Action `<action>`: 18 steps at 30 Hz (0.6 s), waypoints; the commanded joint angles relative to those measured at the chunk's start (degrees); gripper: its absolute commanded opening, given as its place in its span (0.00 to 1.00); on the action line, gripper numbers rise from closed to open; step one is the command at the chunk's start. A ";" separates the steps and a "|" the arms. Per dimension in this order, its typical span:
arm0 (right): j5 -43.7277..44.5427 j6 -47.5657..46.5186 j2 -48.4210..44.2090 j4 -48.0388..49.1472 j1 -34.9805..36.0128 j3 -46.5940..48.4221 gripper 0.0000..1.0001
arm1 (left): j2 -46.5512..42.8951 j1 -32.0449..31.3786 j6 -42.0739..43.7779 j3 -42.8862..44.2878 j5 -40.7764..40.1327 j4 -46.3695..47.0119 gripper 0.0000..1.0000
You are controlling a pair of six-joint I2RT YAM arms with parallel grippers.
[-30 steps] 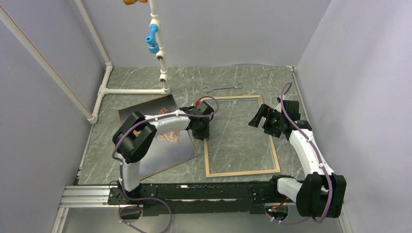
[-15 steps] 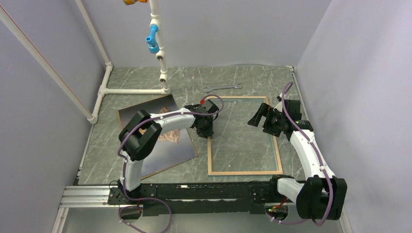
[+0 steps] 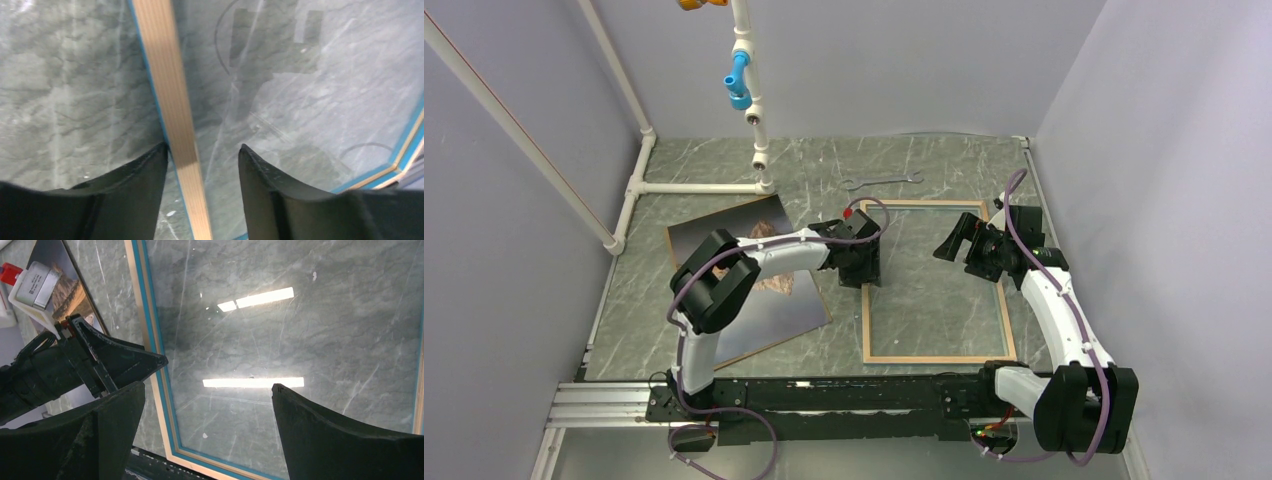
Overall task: Put the photo into the frame
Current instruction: Move the photo frame to the center of the board.
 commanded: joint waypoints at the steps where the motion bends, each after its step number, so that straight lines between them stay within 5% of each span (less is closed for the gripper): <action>1: -1.33 0.70 -1.78 0.16 0.17 2.66 1.00 | -4.18 -0.67 -0.03 -3.51 2.21 4.66 0.64; 7: -2.45 0.88 -2.52 -0.18 0.48 2.80 1.00 | -15.05 0.10 1.58 -10.03 3.14 10.49 0.80; 12: -3.02 2.27 -2.41 0.11 2.39 3.20 1.00 | -24.07 4.12 1.07 -19.83 8.66 18.63 0.84; 18: 1.79 5.33 -0.13 0.48 13.17 6.13 1.00 | -36.28 12.27 -1.23 -33.37 12.21 25.76 0.86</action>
